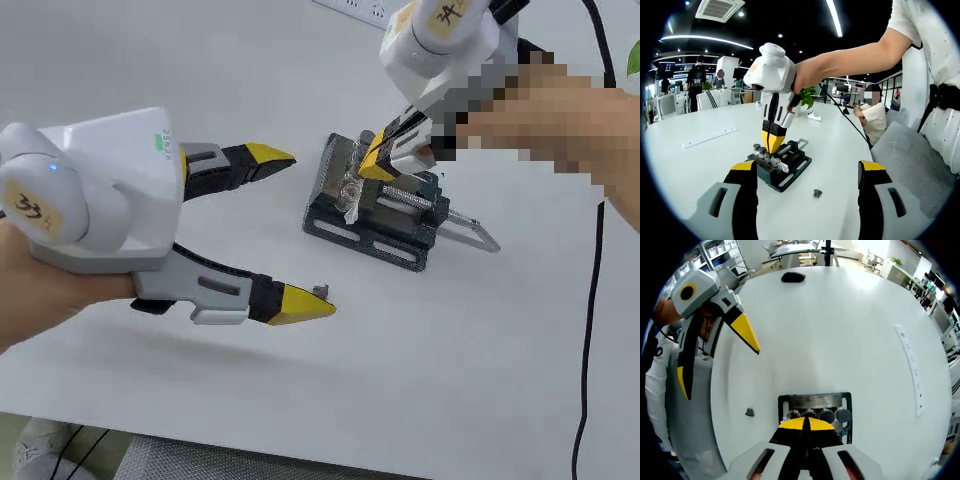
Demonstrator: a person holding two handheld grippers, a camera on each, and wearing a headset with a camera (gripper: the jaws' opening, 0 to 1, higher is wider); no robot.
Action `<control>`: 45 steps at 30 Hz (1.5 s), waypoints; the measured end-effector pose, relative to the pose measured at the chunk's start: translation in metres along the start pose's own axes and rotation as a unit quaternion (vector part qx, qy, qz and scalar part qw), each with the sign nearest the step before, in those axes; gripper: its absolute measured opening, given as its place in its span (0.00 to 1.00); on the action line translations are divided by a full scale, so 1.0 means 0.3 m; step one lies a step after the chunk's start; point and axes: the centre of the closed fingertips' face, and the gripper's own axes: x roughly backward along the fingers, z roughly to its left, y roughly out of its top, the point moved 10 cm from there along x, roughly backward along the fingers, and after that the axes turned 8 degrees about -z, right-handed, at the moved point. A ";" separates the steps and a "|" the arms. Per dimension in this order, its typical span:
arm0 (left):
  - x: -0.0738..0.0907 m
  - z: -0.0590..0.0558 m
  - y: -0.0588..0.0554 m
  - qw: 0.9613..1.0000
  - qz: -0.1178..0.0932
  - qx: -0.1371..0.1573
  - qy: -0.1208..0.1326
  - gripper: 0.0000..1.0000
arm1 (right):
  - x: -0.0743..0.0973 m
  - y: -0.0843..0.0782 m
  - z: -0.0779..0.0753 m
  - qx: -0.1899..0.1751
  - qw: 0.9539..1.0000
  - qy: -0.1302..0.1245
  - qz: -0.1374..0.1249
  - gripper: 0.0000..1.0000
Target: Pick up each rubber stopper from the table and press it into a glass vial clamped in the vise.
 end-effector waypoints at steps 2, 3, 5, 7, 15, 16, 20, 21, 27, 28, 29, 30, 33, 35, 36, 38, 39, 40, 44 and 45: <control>0.003 0.001 0.002 1.000 0.001 -0.001 0.001 0.82 | 0.004 -0.002 -0.002 -0.004 1.000 0.000 -0.004 0.00; 0.004 0.002 0.004 1.000 0.002 -0.001 0.001 0.82 | 0.004 -0.002 -0.002 -0.005 1.000 0.000 -0.005 0.00; 0.006 0.003 0.006 1.000 0.002 -0.002 0.003 0.82 | 0.007 -0.005 0.001 -0.004 1.000 -0.002 -0.007 0.00; 0.008 0.003 0.007 1.000 0.004 -0.003 0.004 0.82 | 0.011 -0.005 -0.004 -0.004 1.000 -0.004 -0.009 0.00; 0.009 -0.001 0.011 1.000 0.009 -0.007 0.004 0.83 | 0.055 -0.019 -0.031 -0.016 0.999 -0.015 -0.034 0.00; 0.010 -0.001 0.013 1.000 0.009 -0.008 0.005 0.83 | 0.064 -0.022 -0.025 -0.017 0.999 -0.015 -0.036 0.00; 0.015 0.004 0.017 1.000 0.017 -0.014 0.005 0.84 | 0.094 -0.029 -0.017 -0.022 0.998 -0.026 -0.049 0.02; 0.017 0.006 0.018 1.000 0.018 -0.014 0.005 0.85 | 0.101 -0.032 -0.015 -0.023 0.998 -0.028 -0.052 0.04; 0.035 0.026 0.027 0.999 0.032 -0.025 0.007 0.87 | 0.144 -0.049 0.002 -0.037 0.995 -0.040 -0.080 0.09; 0.037 0.029 0.030 0.999 0.033 -0.026 0.007 0.88 | 0.152 -0.046 0.014 -0.040 0.995 -0.041 -0.085 0.10; 0.040 0.033 0.033 0.999 0.035 -0.029 0.006 0.89 | 0.158 -0.051 0.021 -0.042 0.994 -0.043 -0.090 0.11; 0.041 0.035 0.034 0.999 0.038 -0.031 0.006 0.90 | 0.154 -0.061 0.021 -0.042 0.994 -0.045 -0.093 0.12; 0.046 0.043 0.038 0.998 0.045 -0.037 0.005 0.92 | 0.177 -0.073 0.034 -0.047 0.992 -0.049 -0.105 0.16; 0.049 0.051 0.043 0.998 0.049 -0.041 0.005 0.93 | 0.190 -0.080 0.040 -0.047 0.991 -0.050 -0.114 0.18; 0.050 0.054 0.046 0.998 0.049 -0.042 0.005 0.94 | 0.194 -0.083 0.040 -0.049 0.990 -0.051 -0.119 0.19; 0.054 0.061 0.049 0.997 0.056 -0.046 0.003 0.95 | 0.211 -0.092 0.052 -0.052 0.989 -0.053 -0.129 0.21; 0.057 0.066 0.051 0.997 0.060 -0.049 0.002 0.96 | 0.220 -0.098 0.061 -0.052 0.988 -0.055 -0.136 0.23; 0.058 0.068 0.053 0.997 0.061 -0.049 0.002 0.97 | 0.224 -0.102 0.065 -0.052 0.987 -0.055 -0.139 0.24; 0.065 0.079 0.054 0.996 0.072 -0.055 -0.001 0.99 | 0.230 -0.127 0.082 -0.058 0.984 -0.056 -0.159 0.28; 0.067 0.082 0.055 0.996 0.075 -0.054 -0.002 0.99 | 0.233 -0.135 0.090 -0.061 0.983 -0.056 -0.166 0.30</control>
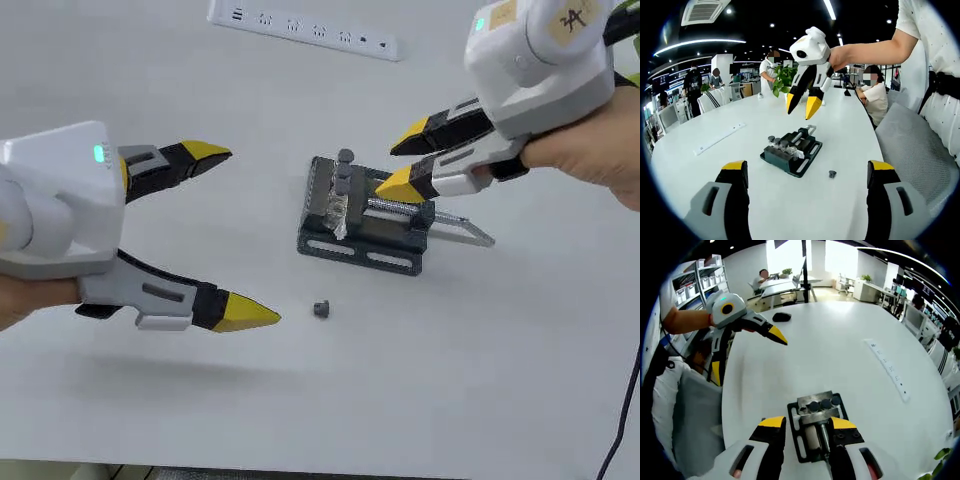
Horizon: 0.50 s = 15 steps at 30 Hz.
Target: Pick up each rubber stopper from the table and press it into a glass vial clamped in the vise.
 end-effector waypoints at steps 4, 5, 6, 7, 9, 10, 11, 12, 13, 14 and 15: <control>0.004 0.005 -0.006 1.000 0.012 -0.004 -0.005 0.99 | 0.017 -0.033 0.024 -0.005 1.000 0.002 -0.026 0.38; 0.004 0.006 -0.007 1.000 0.015 -0.005 -0.006 0.99 | 0.021 -0.040 0.028 -0.007 1.000 0.001 -0.030 0.40; 0.004 0.007 -0.009 1.000 0.019 -0.005 -0.007 0.99 | 0.026 -0.051 0.035 -0.011 0.999 0.001 -0.035 0.41; 0.005 0.008 -0.009 1.000 0.019 -0.005 -0.006 0.99 | 0.029 -0.060 0.039 -0.012 0.999 0.003 -0.040 0.42; 0.006 0.010 -0.010 1.000 0.023 -0.005 -0.006 0.99 | 0.036 -0.080 0.056 -0.020 0.998 0.003 -0.056 0.45; 0.006 0.011 -0.010 1.000 0.025 -0.005 -0.006 0.99 | 0.038 -0.087 0.063 -0.023 0.998 0.005 -0.061 0.46; 0.007 0.012 -0.009 1.000 0.026 -0.005 -0.007 0.99 | 0.041 -0.096 0.070 -0.026 0.997 0.006 -0.067 0.47; 0.008 0.012 -0.008 1.000 0.028 -0.005 -0.006 0.99 | 0.047 -0.107 0.079 -0.028 0.997 0.006 -0.073 0.49; 0.009 0.013 -0.008 1.000 0.029 -0.005 -0.006 0.99 | 0.054 -0.113 0.087 -0.029 0.997 0.006 -0.078 0.51; 0.010 0.012 -0.008 0.999 0.032 -0.005 -0.006 0.99 | 0.060 -0.123 0.097 -0.033 0.996 0.006 -0.084 0.52; 0.011 0.012 -0.007 0.999 0.034 -0.005 -0.006 0.99 | 0.063 -0.130 0.106 -0.038 0.995 0.007 -0.088 0.54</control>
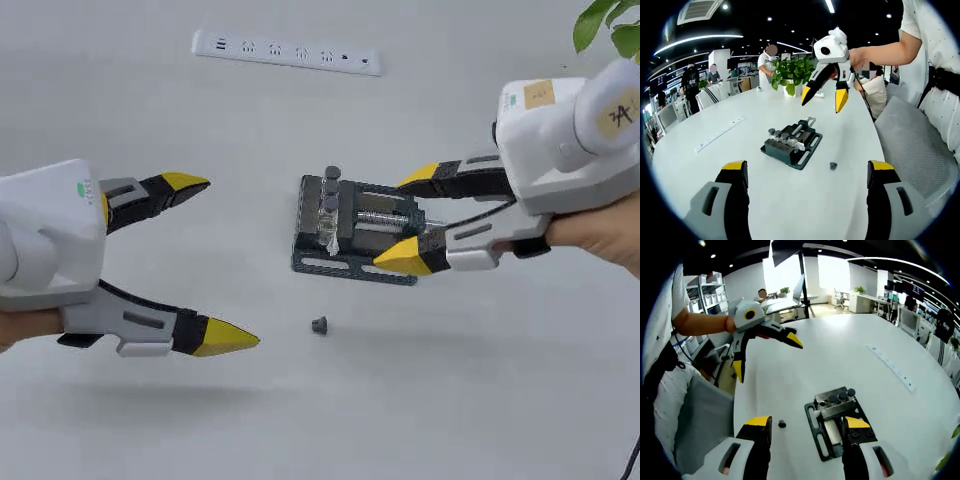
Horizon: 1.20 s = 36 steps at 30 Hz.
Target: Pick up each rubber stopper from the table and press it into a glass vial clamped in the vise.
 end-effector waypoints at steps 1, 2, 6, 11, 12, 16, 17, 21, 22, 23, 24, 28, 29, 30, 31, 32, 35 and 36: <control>0.001 0.000 0.000 1.000 0.001 -0.001 0.000 0.99 | 0.004 -0.007 0.006 -0.003 1.000 0.001 -0.004 0.55; 0.002 -0.001 0.002 1.000 0.002 -0.001 -0.001 0.99 | 0.007 -0.018 0.016 -0.004 1.000 0.002 -0.013 0.56; 0.004 -0.003 0.005 1.000 0.007 -0.002 0.000 0.99 | 0.016 -0.045 0.052 -0.011 1.000 0.006 -0.027 0.61; 0.003 -0.008 0.010 1.000 0.009 -0.002 -0.001 0.99 | 0.018 -0.071 0.090 -0.018 0.998 0.014 -0.056 0.67; 0.003 -0.010 0.010 1.000 0.010 -0.002 -0.001 0.99 | 0.017 -0.074 0.101 -0.019 0.998 0.016 -0.066 0.68; 0.003 -0.015 0.011 1.000 0.013 -0.003 -0.003 0.99 | 0.011 -0.094 0.125 -0.020 0.996 0.020 -0.083 0.71; 0.004 -0.016 0.011 1.000 0.014 -0.003 -0.003 0.99 | 0.007 -0.103 0.130 -0.023 0.996 0.021 -0.086 0.71; 0.005 -0.020 0.009 1.000 0.017 -0.003 -0.005 0.99 | -0.009 -0.137 0.147 -0.024 0.994 0.018 -0.101 0.70; 0.006 -0.020 0.009 1.000 0.018 -0.004 -0.005 0.99 | -0.017 -0.149 0.152 -0.023 0.994 0.016 -0.103 0.69; 0.006 -0.021 0.009 1.000 0.018 -0.003 -0.005 0.99 | -0.022 -0.158 0.156 -0.024 0.994 0.015 -0.104 0.68; 0.007 -0.022 0.009 1.000 0.018 -0.003 -0.004 0.99 | -0.032 -0.172 0.160 -0.023 0.994 0.013 -0.104 0.66; 0.009 -0.023 0.006 1.000 0.020 -0.003 -0.005 0.99 | -0.062 -0.209 0.172 -0.018 0.995 0.008 -0.101 0.56; 0.010 -0.024 0.005 1.000 0.021 -0.003 -0.005 0.99 | -0.075 -0.220 0.175 -0.022 0.995 0.009 -0.102 0.54; 0.011 -0.024 0.005 1.000 0.021 -0.003 -0.005 0.99 | -0.083 -0.226 0.179 -0.021 0.994 0.009 -0.102 0.52; 0.011 -0.023 0.004 1.000 0.021 -0.003 -0.004 0.99 | -0.091 -0.230 0.183 -0.020 0.994 0.010 -0.103 0.50; 0.012 -0.023 0.004 1.000 0.021 -0.002 -0.003 0.99 | -0.104 -0.239 0.186 -0.020 0.994 0.010 -0.103 0.48; 0.011 -0.024 0.002 1.000 0.021 -0.001 -0.003 0.99 | -0.136 -0.251 0.191 -0.022 0.995 0.009 -0.102 0.41; 0.011 -0.024 0.001 1.000 0.021 -0.001 -0.003 0.99 | -0.146 -0.257 0.193 -0.019 0.995 0.010 -0.098 0.38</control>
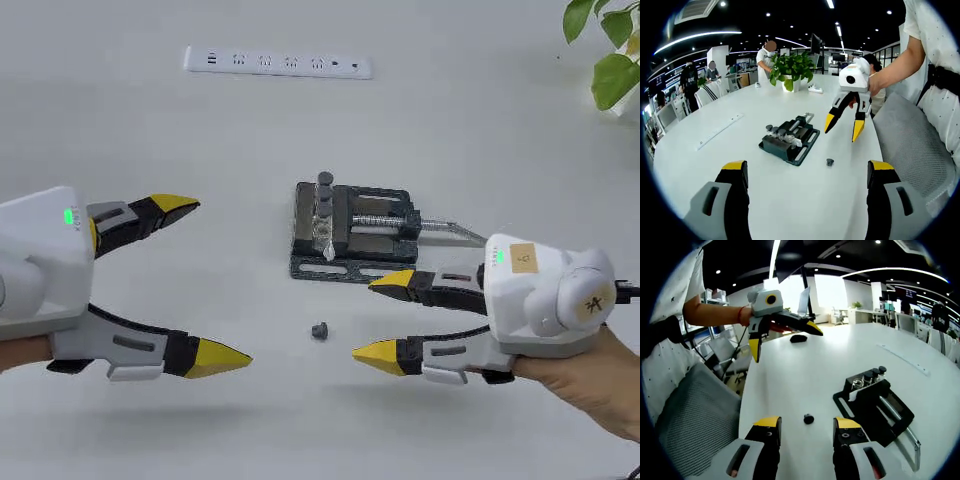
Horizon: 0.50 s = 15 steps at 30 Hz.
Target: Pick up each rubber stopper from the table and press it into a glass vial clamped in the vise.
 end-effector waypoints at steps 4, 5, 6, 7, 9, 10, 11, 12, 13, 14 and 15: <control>-0.002 0.000 -0.002 1.000 0.000 0.002 0.000 0.99 | -0.029 -0.021 -0.005 0.000 1.000 -0.002 0.002 0.28; -0.003 0.000 -0.002 1.000 -0.001 0.002 0.000 0.99 | -0.036 -0.025 -0.007 -0.001 1.000 -0.002 0.001 0.26; -0.004 0.000 -0.002 1.000 -0.001 0.003 0.000 0.99 | -0.046 -0.030 -0.008 -0.003 1.000 -0.002 0.003 0.23; -0.004 -0.001 -0.002 1.000 -0.001 0.002 0.000 0.99 | -0.053 -0.033 -0.008 -0.003 1.000 -0.002 0.004 0.22; -0.005 -0.002 -0.003 1.000 0.000 0.003 -0.001 0.99 | -0.070 -0.045 -0.007 -0.002 1.000 0.004 0.008 0.22; -0.006 -0.002 -0.004 1.000 0.000 0.003 -0.001 0.99 | -0.075 -0.051 -0.008 0.000 1.000 0.005 0.012 0.21; -0.007 -0.002 -0.005 1.000 0.001 0.003 -0.001 0.99 | -0.084 -0.057 -0.009 0.000 1.000 0.006 0.014 0.21; -0.007 -0.002 -0.005 1.000 0.001 0.004 -0.001 0.99 | -0.089 -0.059 -0.009 -0.001 1.000 0.007 0.014 0.20; -0.008 -0.002 -0.006 1.000 0.001 0.005 -0.001 0.99 | -0.096 -0.063 -0.009 0.001 1.000 0.007 0.015 0.19; -0.008 -0.002 -0.006 1.000 0.000 0.005 -0.001 0.99 | -0.098 -0.067 -0.013 0.001 1.000 0.006 0.015 0.18; -0.008 -0.002 -0.007 1.000 0.000 0.005 -0.001 0.99 | -0.102 -0.069 -0.016 0.000 1.000 0.006 0.015 0.18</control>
